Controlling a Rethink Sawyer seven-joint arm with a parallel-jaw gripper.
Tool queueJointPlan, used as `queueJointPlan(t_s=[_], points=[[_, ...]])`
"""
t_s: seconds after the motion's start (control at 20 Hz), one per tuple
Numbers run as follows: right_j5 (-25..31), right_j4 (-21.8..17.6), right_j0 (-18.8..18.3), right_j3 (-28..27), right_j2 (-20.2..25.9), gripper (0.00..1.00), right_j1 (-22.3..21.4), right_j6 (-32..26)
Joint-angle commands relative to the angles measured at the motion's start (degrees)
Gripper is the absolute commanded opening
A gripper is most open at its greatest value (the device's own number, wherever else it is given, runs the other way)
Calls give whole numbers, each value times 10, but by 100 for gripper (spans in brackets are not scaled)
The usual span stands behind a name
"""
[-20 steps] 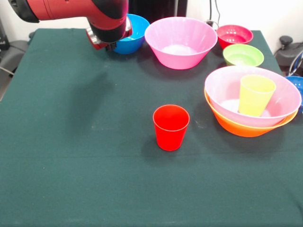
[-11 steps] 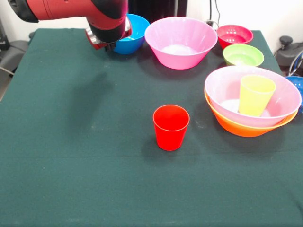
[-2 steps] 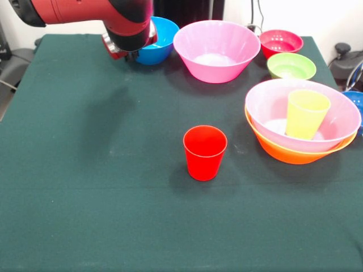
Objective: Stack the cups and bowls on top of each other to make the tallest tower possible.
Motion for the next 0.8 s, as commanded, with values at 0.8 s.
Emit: queueJointPlan(t_s=[0.8], points=[[-18, -15, -18, 20, 33, 100, -6, -183]])
